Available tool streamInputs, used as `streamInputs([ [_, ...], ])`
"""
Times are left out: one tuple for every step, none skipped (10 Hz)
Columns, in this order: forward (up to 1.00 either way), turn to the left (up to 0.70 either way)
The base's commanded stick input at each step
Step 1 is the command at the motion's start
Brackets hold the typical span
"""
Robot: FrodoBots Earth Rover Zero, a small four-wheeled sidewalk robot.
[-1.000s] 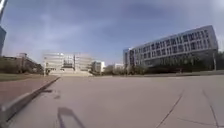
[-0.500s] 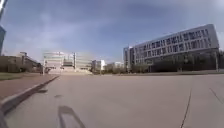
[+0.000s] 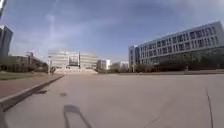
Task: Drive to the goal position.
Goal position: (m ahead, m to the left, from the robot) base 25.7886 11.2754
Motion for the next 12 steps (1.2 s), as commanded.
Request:
streamInputs([
  [0.7, 0.0],
  [0.7, 0.0],
  [0.7, 0.0],
  [0.7, 0.0],
  [0.7, 0.0],
  [0.7, 0.0],
  [0.7, 0.0],
  [0.7, 0.0],
  [0.7, 0.03],
  [0.7, 0.17],
  [0.7, 0.28],
  [0.7, 0.35],
])
